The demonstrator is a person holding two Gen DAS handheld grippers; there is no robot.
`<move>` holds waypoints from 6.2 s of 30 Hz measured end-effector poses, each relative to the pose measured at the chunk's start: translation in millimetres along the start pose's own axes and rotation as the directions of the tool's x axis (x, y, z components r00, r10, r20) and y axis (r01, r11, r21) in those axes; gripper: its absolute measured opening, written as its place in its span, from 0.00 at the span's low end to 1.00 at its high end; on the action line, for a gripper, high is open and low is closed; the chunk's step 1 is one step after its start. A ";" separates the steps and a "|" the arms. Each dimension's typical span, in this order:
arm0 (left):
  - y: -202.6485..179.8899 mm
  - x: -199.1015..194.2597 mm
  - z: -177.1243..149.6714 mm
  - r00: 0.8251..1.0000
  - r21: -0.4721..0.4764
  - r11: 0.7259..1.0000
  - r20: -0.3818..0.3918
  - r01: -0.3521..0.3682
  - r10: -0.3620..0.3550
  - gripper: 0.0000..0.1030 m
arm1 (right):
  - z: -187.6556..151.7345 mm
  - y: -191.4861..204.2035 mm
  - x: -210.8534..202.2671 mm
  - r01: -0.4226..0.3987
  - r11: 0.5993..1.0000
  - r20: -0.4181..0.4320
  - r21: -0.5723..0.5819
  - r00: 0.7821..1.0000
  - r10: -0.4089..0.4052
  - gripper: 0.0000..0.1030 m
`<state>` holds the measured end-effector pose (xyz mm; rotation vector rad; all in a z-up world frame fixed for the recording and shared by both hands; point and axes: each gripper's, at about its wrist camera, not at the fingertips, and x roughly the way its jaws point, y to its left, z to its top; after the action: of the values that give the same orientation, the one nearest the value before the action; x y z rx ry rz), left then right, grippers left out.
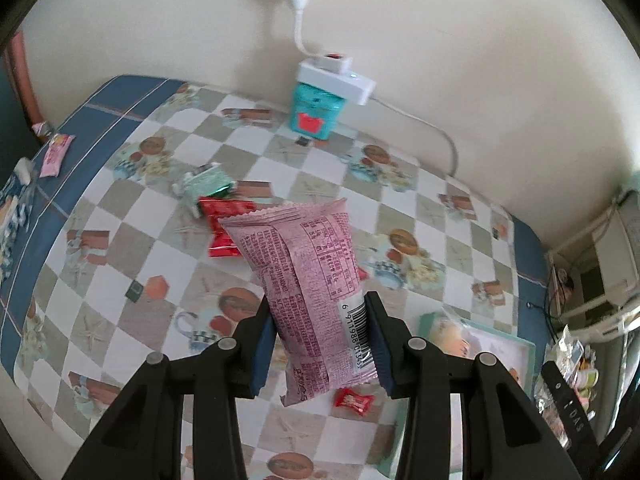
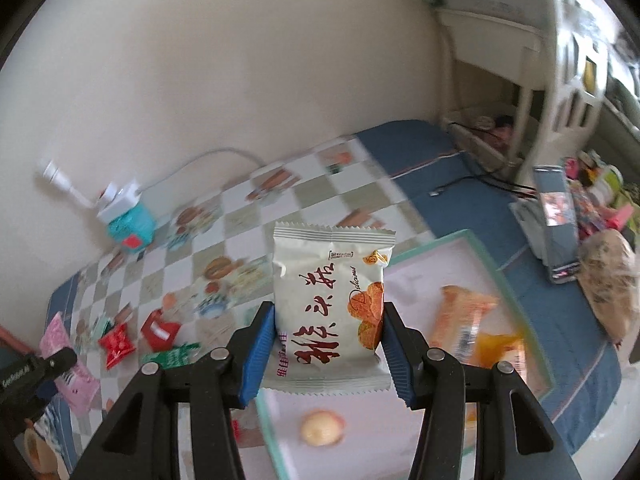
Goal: Organize snacks
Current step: 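Carry the pink bag over the tray with the left gripper while the right carries the white pack, then open the left gripper to drop the pink bag in the tray while the right releases the white pack, then move the right tool to the small red candy while the left approaches the green pack, then close the right gripper on the red candy while the left moves toward the green pack, then close the left gripper on the green pack while the right carries the candy toward the tray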
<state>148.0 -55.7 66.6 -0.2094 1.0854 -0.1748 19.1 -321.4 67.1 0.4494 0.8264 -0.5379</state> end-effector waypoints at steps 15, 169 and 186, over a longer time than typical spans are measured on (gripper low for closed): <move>-110.3 8.1 -41.9 0.991 0.250 0.959 -0.074 0.129 -0.114 0.43 | 12.1 -60.6 -14.8 0.044 0.993 0.022 0.105 0.999 -0.047 0.53; 114.9 87.7 -17.3 0.938 -0.158 0.952 -0.273 -0.261 0.212 0.95 | -144.9 144.7 103.5 -0.125 0.922 -0.405 -0.367 0.914 -0.037 0.34; 62.8 76.2 -7.7 0.973 -0.055 0.990 -0.200 -0.130 0.117 0.95 | -70.8 98.2 64.9 -0.099 0.966 -0.249 -0.238 0.968 0.038 0.34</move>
<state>178.4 -14.2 -18.0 -0.1875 1.2985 -0.0469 75.1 -222.4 -9.9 0.3141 1.0948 -0.3113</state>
